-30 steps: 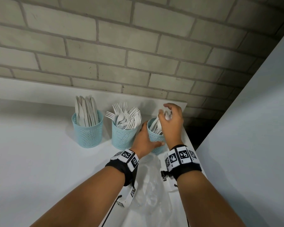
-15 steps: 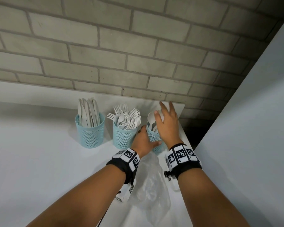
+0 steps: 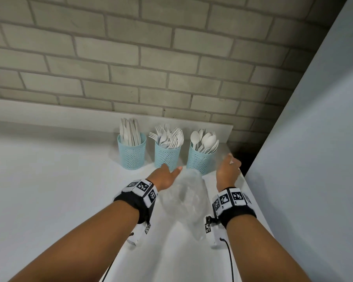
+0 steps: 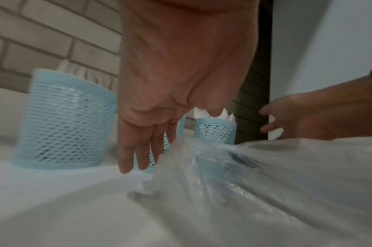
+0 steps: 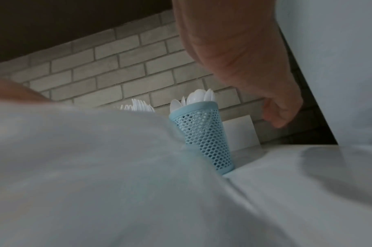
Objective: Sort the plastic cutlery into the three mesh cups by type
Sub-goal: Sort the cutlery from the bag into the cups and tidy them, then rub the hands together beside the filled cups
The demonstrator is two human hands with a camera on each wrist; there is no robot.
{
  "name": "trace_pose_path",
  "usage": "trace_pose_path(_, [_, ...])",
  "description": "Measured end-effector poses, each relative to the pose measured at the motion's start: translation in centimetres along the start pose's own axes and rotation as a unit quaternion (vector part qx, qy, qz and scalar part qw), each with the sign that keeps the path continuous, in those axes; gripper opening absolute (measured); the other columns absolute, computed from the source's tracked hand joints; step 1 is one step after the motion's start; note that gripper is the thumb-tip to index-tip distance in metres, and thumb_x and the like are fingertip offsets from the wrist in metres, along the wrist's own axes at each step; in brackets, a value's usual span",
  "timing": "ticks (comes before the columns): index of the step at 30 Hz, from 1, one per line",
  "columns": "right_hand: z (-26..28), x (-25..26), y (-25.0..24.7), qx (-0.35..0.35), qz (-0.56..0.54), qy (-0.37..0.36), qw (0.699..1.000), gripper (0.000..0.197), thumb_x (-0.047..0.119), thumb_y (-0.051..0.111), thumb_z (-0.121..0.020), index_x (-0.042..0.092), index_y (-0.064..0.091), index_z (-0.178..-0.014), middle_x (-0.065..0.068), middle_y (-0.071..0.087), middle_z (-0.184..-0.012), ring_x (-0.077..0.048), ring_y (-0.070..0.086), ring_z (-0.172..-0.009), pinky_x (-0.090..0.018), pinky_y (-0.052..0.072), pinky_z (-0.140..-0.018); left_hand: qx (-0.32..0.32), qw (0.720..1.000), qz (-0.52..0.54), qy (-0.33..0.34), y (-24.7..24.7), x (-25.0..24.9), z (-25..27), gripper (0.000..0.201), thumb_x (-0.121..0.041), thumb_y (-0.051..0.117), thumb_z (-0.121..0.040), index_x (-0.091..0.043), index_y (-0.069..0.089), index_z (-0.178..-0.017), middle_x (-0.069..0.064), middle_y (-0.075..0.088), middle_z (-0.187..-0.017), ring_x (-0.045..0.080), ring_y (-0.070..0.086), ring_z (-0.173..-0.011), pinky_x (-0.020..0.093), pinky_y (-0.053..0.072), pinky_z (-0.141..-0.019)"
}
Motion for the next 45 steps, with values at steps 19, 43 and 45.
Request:
trace_pose_path(19, [16.3,-1.7,9.6,0.501,0.016,0.068,0.863,0.075,0.057,0.003,-0.095,0.013,0.049,-0.134,-0.007,0.054,-0.132,-0.013,0.054,-0.111,-0.016,0.043,-0.082,0.081,0.881,0.457,-0.086,1.4,3.4,4.4,0.097,-0.087,0.038,-0.066,-0.022,0.045,-0.138,0.012,0.047,-0.141,0.034,0.044,-0.130,0.059,0.030,-0.107])
trace_pose_path(43, [14.2,0.7,11.1,0.416,-0.123,0.189,0.881,0.069,0.053,0.023,-0.098,-0.003,0.059,-0.118,-0.018,0.066,-0.093,-0.012,0.058,-0.065,-0.023,0.050,-0.053,-0.292,0.887,0.358,0.012,-4.7,2.6,4.1,0.032,-0.035,0.047,-0.096,-0.012,0.050,-0.117,0.008,0.038,-0.119,0.021,0.045,-0.106,0.035,0.041,-0.097])
trace_pose_path(45, [14.4,1.0,11.4,0.431,-0.133,0.179,0.874,0.064,0.049,0.023,-0.099,0.000,0.063,-0.108,-0.008,0.065,-0.071,-0.010,0.062,-0.057,-0.021,0.052,-0.049,-0.254,0.898,0.358,-0.003,-4.1,2.9,3.5,0.042,-0.046,0.048,-0.092,-0.014,0.051,-0.120,0.012,0.041,-0.124,0.028,0.050,-0.111,0.043,0.045,-0.098])
Point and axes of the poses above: each hand's wrist, its own z-axis away from the middle knuckle, its own y-axis out of the palm, x = y × z, the point moved 9 cm from there along -z, towards the middle knuckle
